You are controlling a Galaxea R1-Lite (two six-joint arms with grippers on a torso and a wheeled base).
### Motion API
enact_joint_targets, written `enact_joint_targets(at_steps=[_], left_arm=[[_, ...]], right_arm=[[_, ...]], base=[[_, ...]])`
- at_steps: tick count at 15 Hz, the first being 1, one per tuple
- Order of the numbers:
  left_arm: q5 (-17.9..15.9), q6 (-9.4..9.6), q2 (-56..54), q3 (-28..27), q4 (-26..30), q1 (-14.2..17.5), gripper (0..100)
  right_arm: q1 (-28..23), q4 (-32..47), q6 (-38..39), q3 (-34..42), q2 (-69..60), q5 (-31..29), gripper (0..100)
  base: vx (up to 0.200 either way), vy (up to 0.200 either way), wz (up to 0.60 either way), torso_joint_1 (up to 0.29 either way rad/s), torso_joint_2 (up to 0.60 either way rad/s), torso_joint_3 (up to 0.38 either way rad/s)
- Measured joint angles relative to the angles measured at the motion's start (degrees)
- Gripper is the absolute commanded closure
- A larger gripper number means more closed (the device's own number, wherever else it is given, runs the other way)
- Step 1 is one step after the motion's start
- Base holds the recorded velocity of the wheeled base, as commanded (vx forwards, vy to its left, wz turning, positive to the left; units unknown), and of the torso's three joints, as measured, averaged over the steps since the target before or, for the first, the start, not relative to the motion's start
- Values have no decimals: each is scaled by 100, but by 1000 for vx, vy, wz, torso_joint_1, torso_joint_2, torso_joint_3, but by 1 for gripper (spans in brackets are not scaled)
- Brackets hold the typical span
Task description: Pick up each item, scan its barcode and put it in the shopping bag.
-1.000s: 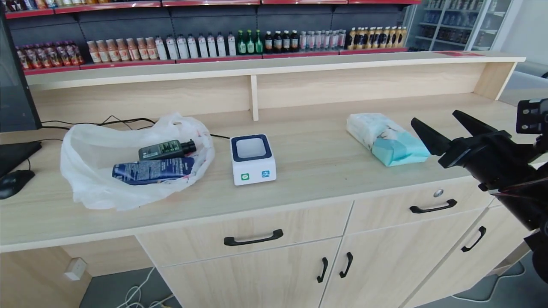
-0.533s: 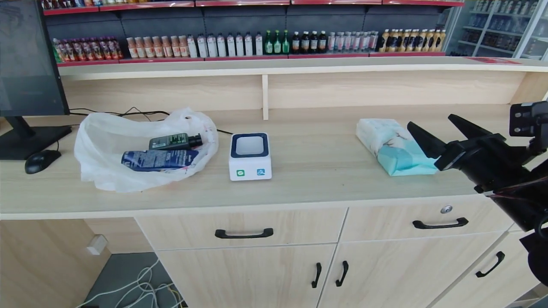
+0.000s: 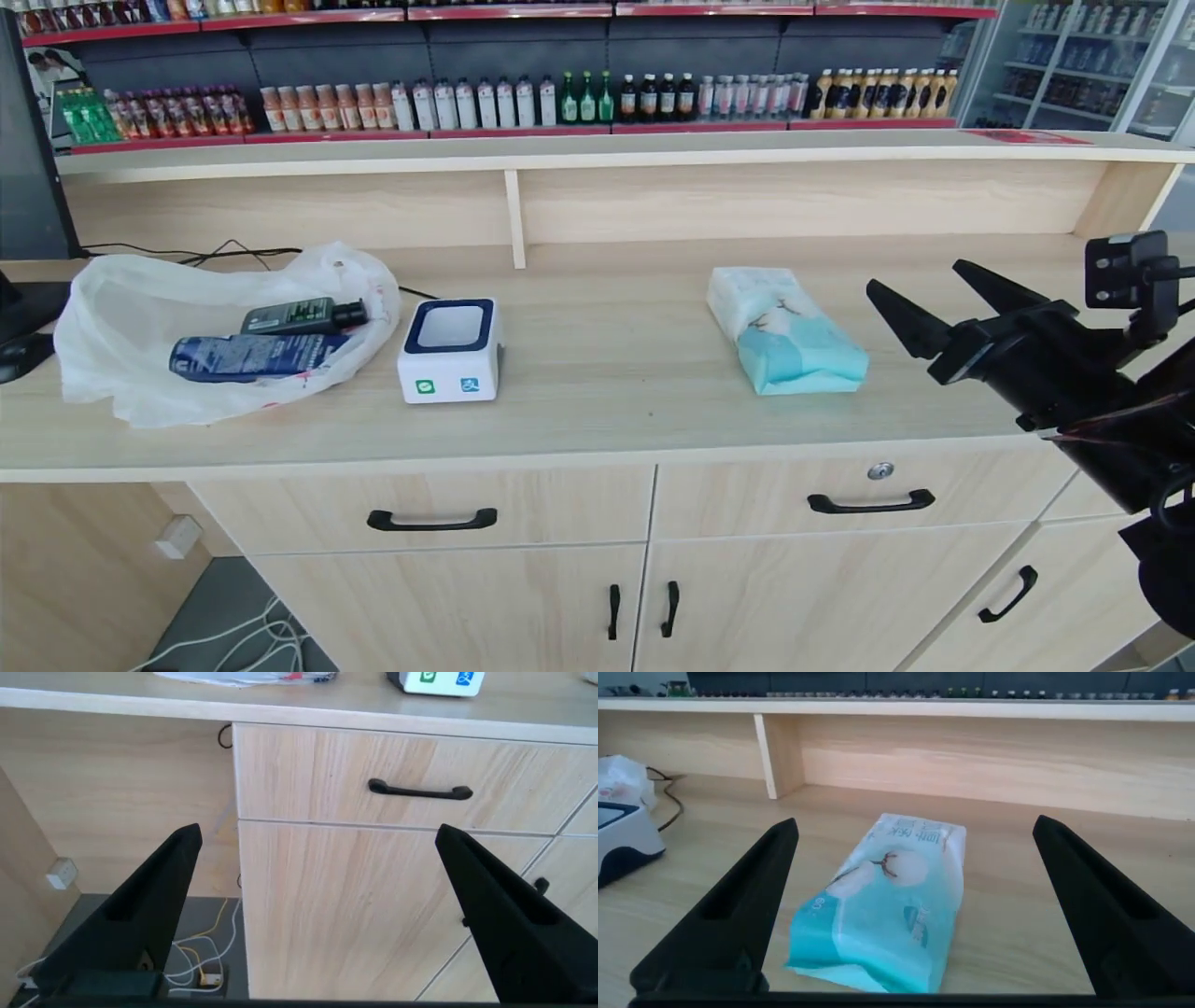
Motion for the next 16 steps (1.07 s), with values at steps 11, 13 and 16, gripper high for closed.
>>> enact_joint_targets(at_steps=[11, 13, 16], left_arm=[[0, 27, 0, 0, 11, -5, 0], [0, 26, 0, 0, 11, 0, 0], [0, 26, 0, 0, 11, 0, 0]], right_arm=[[2382, 5, -9, 148, -279, -35, 0], [2664, 7, -2, -246, -350, -29, 0], [2876, 273, 126, -900, -361, 368, 0]], base=[[0, 0, 0, 0, 0, 0], [0, 0, 0, 0, 0, 0], [0, 0, 0, 0, 0, 0]])
